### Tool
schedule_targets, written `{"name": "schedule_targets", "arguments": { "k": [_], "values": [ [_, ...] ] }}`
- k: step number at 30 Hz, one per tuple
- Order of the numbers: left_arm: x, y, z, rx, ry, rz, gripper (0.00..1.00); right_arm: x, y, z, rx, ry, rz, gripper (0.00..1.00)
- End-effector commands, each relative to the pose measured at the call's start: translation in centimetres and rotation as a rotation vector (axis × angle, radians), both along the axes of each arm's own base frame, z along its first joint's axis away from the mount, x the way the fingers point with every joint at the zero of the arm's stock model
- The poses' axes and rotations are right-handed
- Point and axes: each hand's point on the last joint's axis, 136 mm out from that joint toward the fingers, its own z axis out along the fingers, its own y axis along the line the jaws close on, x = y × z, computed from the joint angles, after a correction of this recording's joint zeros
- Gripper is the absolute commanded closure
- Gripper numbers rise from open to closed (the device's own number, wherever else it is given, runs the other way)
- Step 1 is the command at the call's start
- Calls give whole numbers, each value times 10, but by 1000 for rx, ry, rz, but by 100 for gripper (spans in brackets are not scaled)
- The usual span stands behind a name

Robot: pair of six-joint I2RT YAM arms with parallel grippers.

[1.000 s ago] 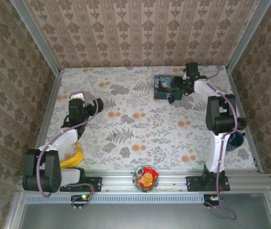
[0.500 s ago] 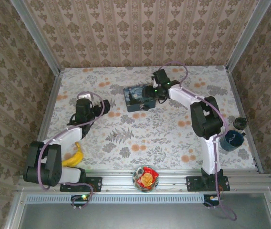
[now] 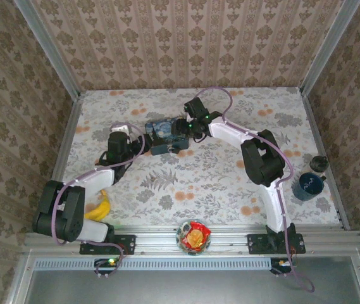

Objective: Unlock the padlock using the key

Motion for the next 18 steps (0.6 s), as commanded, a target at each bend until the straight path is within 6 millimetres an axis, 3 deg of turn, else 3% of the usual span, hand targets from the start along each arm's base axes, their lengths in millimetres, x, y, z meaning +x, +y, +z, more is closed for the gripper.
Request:
{"name": "schedule_targets", "arguments": {
  "k": [1, 11, 18],
  "values": [
    [-3, -10, -5, -34, 9, -21, 23, -6, 8, -4, -4, 32, 42, 28],
    [0, -17, -9, -45, 23, -24, 35, -9, -19, 25, -131, -53, 37, 26],
    [0, -13, -18, -51, 50, 5, 38, -32, -38, 39, -187, -128, 33, 26]
  ]
}}
